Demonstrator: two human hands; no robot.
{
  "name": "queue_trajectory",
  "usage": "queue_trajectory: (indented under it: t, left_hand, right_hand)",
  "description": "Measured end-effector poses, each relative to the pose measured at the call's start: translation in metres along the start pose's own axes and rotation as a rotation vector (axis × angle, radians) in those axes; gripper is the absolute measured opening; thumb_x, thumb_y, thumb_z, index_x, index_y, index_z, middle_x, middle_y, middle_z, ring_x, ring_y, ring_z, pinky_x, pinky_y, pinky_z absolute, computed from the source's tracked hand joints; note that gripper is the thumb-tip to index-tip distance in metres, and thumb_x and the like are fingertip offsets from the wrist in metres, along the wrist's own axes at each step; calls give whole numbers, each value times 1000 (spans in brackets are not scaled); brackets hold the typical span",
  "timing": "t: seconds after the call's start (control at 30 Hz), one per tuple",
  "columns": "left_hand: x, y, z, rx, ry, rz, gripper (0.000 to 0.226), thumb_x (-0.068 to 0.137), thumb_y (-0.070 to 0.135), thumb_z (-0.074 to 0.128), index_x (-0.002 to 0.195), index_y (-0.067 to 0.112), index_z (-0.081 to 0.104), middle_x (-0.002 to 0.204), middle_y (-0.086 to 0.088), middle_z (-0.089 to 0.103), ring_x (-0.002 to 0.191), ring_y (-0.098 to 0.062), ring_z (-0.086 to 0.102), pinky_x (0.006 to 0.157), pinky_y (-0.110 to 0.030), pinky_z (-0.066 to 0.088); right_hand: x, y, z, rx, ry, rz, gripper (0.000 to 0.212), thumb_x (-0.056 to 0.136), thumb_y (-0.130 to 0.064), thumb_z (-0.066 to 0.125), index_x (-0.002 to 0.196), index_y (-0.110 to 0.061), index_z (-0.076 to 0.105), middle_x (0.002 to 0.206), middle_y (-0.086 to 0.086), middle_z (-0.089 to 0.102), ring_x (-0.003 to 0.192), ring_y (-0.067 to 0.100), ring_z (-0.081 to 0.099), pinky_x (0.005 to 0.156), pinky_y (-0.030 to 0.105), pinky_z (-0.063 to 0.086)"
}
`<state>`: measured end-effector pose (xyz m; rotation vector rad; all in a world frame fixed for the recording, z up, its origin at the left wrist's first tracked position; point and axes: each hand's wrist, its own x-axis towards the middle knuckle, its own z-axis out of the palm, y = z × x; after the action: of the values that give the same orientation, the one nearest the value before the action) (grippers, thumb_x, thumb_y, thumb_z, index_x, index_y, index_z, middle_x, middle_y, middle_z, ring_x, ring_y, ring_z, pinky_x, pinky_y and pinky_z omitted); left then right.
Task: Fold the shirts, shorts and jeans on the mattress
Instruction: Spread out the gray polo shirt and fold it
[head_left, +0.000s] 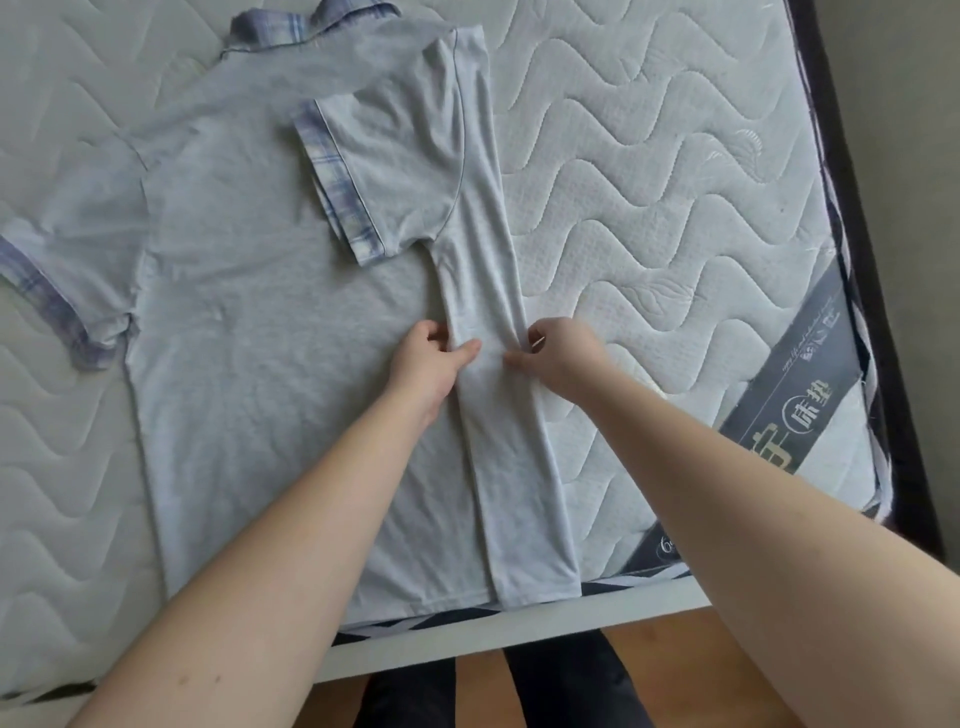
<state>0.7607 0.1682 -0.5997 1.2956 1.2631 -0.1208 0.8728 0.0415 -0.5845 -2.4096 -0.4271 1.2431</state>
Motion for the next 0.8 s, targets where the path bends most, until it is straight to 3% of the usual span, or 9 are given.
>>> queue_trajectory:
  t: [0.13,0.27,0.37,0.43,0.53,0.63,0.7,0.77,0.8]
  left_hand:
    - [-9,-5,-1,59,99,46,35,82,26,79,91,-2,62,82,-14,64,74,-23,58,72,-37,49]
    - [-23,-20,0,46,0,-23,30,87,17,74,107,3,58,101,-16,71,99,-33,69,92,-49,55]
    - [-28,-39,-1,57,-7,-6,16,88,17,71,90,4,62,92,-18,71,85,-28,68,87,-54,55]
    - [-32,-50,-2,52,60,-10,23,93,25,64,80,7,59,84,-19,65,77,-27,60,83,-60,55]
    - [-45,-61,-3,14,88,-38,23,98,32,58,91,10,62,90,-17,68,87,-35,66,86,-56,56]
    - [-63,-77,-2,-45,-125,-64,29,92,22,69,111,3,60,106,-17,72,95,-30,70,89,-49,57]
    - [-76,-90,-1,-2,-202,-87,23,91,15,69,110,4,61,111,-19,71,96,-29,70,90,-48,56]
    - [-86,-99,-1,22,-158,-73,16,95,18,63,102,3,63,106,-23,70,98,-36,69,89,-54,55]
    - [-89,-104,-1,42,-120,-63,24,96,22,62,100,-1,61,103,-26,69,97,-40,67,88,-57,54]
  right_hand:
    - [-10,12,4,41,77,5,28,89,-49,64,79,-23,62,67,-7,61,62,10,57,52,28,42]
    - [-22,17,6,-44,-62,-8,36,89,-49,64,84,-13,67,78,5,68,74,24,65,71,37,56]
    - [-31,26,12,-79,-124,7,38,81,-49,73,80,-13,64,77,4,67,82,26,67,75,38,55]
    - [-37,33,17,-52,-111,17,40,75,-50,78,84,-12,66,76,2,69,81,24,68,76,39,57]
    - [-49,43,26,47,-110,49,42,74,-48,80,89,-10,69,78,6,72,76,24,70,75,41,59]
    - [-68,55,40,-21,-103,84,44,81,-55,71,75,-12,64,72,6,68,73,26,68,71,39,56]
    - [-81,65,48,-22,-80,108,46,83,-56,67,75,-10,64,76,9,70,76,27,69,73,41,56]
    - [-90,75,54,67,-70,119,42,82,-51,71,84,-9,68,83,10,73,79,26,69,76,42,57]
    - [-96,79,57,114,-69,124,39,82,-48,73,87,-10,68,83,10,73,78,26,70,76,42,58]
